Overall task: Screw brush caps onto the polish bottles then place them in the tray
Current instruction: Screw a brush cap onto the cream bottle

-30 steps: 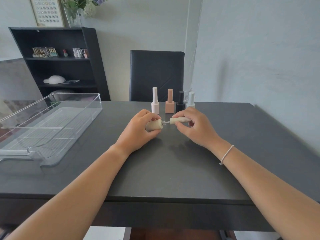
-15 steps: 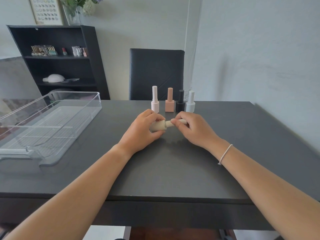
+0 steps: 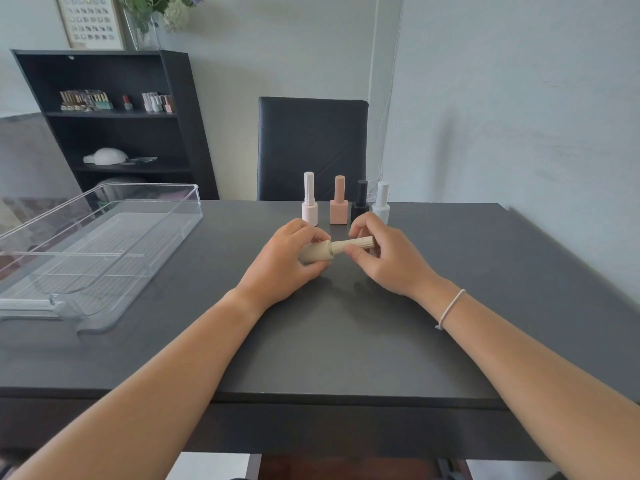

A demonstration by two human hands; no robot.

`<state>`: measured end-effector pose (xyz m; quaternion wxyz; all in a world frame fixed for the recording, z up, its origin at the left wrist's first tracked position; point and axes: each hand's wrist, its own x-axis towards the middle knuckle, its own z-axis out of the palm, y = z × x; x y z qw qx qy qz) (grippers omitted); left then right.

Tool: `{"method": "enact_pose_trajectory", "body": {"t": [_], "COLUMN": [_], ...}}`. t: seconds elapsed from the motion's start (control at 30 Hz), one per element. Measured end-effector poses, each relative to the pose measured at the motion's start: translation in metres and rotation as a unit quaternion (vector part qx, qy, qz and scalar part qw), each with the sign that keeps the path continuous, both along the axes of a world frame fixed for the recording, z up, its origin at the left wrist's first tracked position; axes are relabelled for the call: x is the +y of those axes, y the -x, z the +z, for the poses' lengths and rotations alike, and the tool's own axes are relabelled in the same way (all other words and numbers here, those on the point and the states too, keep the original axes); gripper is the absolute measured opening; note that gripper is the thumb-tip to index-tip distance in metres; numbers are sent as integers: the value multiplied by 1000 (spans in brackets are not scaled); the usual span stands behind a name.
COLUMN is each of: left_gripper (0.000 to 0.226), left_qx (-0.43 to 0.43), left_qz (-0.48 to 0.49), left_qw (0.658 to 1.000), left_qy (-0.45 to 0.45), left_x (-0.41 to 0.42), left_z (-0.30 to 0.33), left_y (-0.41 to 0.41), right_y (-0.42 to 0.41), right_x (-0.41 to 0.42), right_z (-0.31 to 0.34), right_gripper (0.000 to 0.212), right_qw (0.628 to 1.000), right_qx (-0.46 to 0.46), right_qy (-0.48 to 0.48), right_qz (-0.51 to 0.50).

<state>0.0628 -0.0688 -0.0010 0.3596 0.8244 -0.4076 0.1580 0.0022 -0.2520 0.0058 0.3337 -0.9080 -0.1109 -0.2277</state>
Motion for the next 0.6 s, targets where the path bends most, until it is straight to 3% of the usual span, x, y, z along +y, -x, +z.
{"method": "enact_pose_trajectory", "body": {"t": [0.07, 0.2, 0.33, 0.47, 0.6], "left_gripper": [26, 25, 25, 26, 27], "left_qx": [3, 0, 3, 0, -2], "left_qz": [1, 2, 9, 5, 12], "left_qw": [1000, 1000, 1000, 1000, 1000], "left_qy": [0, -1, 7, 2, 5], "left_x": [0, 1, 2, 0, 1], "left_z": [0, -1, -1, -1, -1], "left_y": [0, 0, -1, -1, -3], "right_y": [0, 0, 1, 0, 2], "right_x": [0, 0, 1, -2, -1], "right_z": [0, 1, 1, 2, 2], "right_gripper": [13, 33, 14, 40, 15], "right_qw": [1000, 999, 1000, 999, 999], "right_qx": [-3, -1, -12, 1, -9], "right_qy": [1, -3, 11, 0, 17], "right_qz": [-9, -33, -25, -52, -28]}}
